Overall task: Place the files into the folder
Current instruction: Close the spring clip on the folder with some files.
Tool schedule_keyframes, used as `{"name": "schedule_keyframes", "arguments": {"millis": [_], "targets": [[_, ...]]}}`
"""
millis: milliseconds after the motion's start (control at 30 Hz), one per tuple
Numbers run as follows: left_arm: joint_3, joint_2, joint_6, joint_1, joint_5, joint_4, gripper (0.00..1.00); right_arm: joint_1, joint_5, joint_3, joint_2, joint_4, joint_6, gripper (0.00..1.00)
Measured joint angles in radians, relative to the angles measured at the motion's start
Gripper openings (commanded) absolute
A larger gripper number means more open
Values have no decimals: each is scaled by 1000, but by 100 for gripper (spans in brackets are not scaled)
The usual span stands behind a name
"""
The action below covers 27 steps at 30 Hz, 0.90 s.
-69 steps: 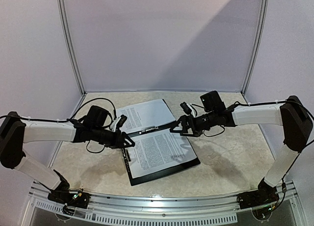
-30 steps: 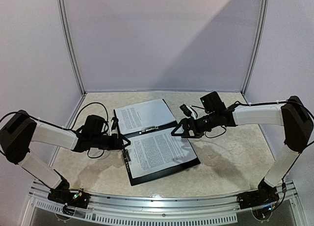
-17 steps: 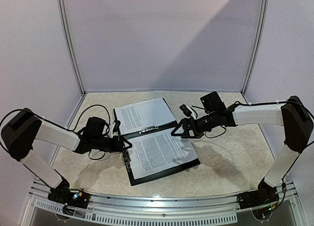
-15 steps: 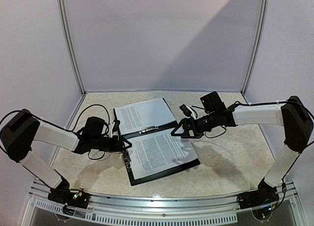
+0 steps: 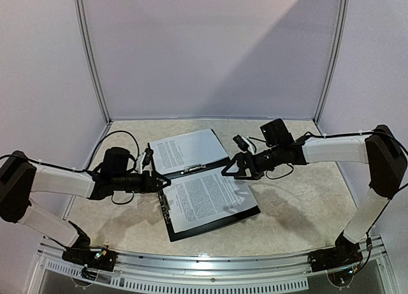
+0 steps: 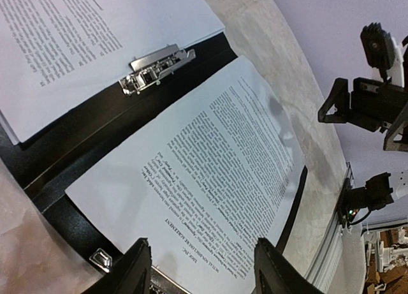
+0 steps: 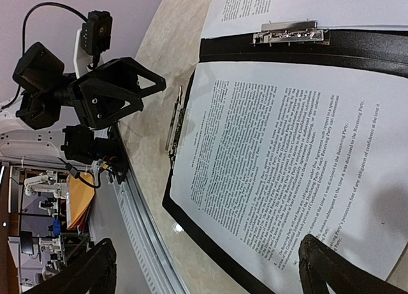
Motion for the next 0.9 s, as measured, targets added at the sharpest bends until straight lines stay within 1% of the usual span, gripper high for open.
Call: {"name": "schedule_keyframes", "arguments": {"millis": [233, 367, 500, 667, 733, 767, 900], "targets": [[-37, -32, -32, -14, 42, 2, 54, 0, 20, -3, 0, -20, -14, 99], [-56, -75, -42, -37, 23, -10, 64, 0, 40, -3, 0, -43, -34, 99], [-53, -121, -26, -34, -78, -47, 68, 0, 45, -3, 0, -49, -43, 99], [-53, -52, -17, -16, -140, -28, 67, 0, 45, -1, 0, -66, -56, 99], [-53, -5, -14, -15, -140, -7, 66, 0, 45, 1, 0, -75, -60, 99], [-53, 46, -13, -15, -136, 19, 65, 0, 45, 3, 1, -83, -69, 99], [-53, 68, -9, -15, -119, 50, 64, 0, 45, 3, 2, -87, -72, 99]]}}
